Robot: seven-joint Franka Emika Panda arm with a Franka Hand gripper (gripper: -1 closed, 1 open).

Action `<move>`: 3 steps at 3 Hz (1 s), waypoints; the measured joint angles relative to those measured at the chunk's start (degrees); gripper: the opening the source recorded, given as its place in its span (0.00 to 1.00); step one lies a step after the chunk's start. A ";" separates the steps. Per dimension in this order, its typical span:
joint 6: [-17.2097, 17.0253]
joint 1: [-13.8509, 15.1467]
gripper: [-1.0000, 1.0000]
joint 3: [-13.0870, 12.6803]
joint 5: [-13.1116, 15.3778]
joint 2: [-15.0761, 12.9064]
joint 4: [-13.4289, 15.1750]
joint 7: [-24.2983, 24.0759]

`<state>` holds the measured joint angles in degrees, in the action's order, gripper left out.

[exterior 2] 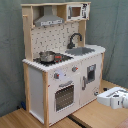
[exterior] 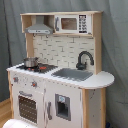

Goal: Play with the kitchen

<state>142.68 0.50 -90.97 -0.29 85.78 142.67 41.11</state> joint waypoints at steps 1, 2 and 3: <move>-1.73 0.91 1.00 2.61 0.38 0.00 0.01 4.80; -0.50 4.53 1.00 5.64 2.67 -0.01 -1.39 6.67; -0.47 6.90 1.00 9.32 3.95 -0.01 -3.48 10.08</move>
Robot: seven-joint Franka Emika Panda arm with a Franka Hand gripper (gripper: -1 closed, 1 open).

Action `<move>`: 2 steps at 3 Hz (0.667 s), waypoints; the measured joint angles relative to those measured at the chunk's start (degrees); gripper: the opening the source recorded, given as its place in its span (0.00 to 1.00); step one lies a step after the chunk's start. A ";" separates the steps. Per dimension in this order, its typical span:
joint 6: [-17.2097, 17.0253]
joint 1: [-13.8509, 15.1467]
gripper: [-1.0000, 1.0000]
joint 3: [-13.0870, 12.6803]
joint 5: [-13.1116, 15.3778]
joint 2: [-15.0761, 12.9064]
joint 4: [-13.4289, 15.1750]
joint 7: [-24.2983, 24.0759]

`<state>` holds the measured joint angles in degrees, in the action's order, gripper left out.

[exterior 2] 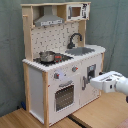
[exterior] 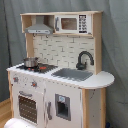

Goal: Play with the kitchen

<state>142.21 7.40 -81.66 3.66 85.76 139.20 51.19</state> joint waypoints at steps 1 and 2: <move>0.00 0.16 1.00 4.02 0.01 -0.09 -0.19 4.27; 0.00 0.17 1.00 7.88 0.01 -0.13 -0.33 9.03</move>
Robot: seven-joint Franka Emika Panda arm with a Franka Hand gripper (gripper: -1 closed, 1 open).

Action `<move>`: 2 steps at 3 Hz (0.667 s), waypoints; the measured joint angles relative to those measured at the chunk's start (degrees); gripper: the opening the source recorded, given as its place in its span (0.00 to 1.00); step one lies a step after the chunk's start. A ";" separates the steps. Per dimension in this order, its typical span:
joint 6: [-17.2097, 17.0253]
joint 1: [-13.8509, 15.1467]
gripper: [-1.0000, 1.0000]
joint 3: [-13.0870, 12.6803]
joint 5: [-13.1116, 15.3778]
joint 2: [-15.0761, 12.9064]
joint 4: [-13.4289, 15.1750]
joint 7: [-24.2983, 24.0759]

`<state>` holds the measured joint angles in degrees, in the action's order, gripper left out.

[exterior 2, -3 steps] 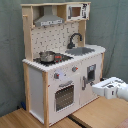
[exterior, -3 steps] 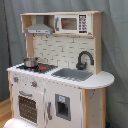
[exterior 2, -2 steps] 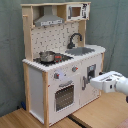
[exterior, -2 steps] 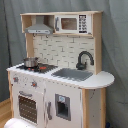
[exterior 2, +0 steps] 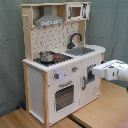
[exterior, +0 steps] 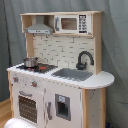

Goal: Play with the kitchen

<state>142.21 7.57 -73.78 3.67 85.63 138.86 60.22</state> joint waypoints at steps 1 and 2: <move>0.00 -0.01 1.00 4.43 0.00 -0.09 -0.17 4.43; 0.02 -0.03 1.00 8.59 0.00 -0.58 -0.83 8.32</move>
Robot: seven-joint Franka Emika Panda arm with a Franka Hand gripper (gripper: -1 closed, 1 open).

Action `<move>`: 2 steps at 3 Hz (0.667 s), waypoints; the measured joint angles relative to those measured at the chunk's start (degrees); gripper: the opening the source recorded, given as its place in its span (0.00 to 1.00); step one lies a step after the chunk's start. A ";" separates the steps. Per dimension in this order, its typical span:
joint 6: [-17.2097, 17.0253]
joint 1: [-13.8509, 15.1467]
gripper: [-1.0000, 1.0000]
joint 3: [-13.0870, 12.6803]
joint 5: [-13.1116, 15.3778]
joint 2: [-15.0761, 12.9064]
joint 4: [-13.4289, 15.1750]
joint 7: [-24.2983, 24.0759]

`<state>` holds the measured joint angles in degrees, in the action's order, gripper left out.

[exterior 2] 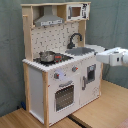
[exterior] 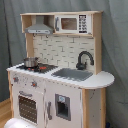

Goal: Play with the kitchen

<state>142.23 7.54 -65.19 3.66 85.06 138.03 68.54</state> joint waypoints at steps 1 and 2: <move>0.00 0.00 1.00 4.70 0.00 -0.14 -0.65 4.16; 0.20 0.07 1.00 9.55 0.00 -0.16 -0.73 8.43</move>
<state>142.43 7.61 -55.65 3.67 84.90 137.30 76.96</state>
